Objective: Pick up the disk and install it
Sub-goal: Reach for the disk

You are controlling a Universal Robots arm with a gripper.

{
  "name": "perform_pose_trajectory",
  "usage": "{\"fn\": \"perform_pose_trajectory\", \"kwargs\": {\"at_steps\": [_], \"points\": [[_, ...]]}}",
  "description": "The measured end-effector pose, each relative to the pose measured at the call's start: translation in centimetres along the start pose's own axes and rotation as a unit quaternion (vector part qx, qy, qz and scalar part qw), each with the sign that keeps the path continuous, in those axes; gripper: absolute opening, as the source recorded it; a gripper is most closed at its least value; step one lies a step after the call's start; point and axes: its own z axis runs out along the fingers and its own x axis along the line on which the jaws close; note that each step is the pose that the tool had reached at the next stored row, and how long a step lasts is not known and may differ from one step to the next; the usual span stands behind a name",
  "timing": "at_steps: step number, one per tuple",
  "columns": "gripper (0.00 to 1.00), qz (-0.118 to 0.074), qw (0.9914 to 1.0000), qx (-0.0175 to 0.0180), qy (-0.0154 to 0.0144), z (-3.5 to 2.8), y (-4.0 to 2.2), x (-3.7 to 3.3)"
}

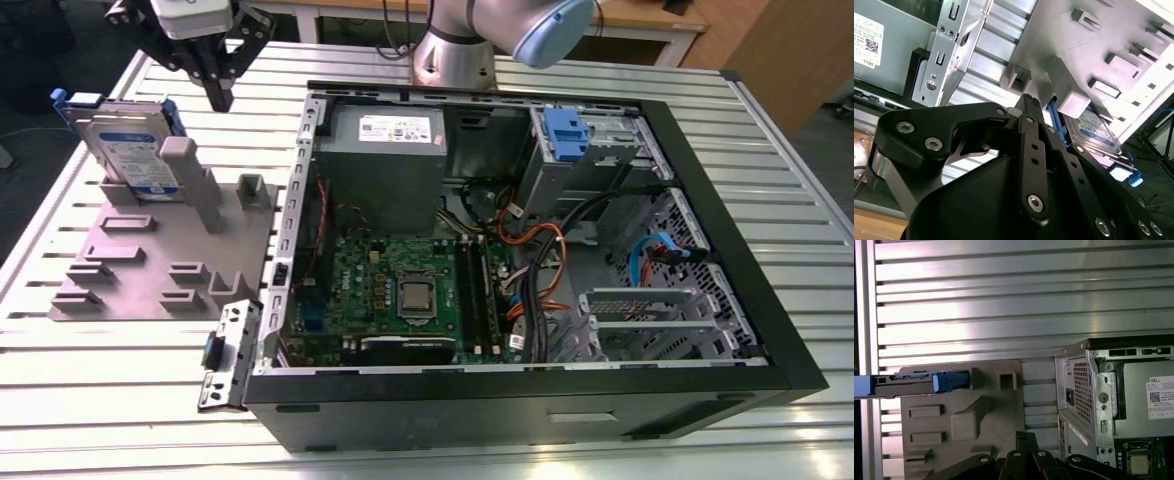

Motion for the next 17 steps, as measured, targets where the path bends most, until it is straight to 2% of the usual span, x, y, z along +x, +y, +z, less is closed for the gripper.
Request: {"fn": "perform_pose_trajectory", "kwargs": {"at_steps": [17], "points": [[0.11,0.000,1.00000,0.0000,0.0000,0.04,0.04,0.28]]}}
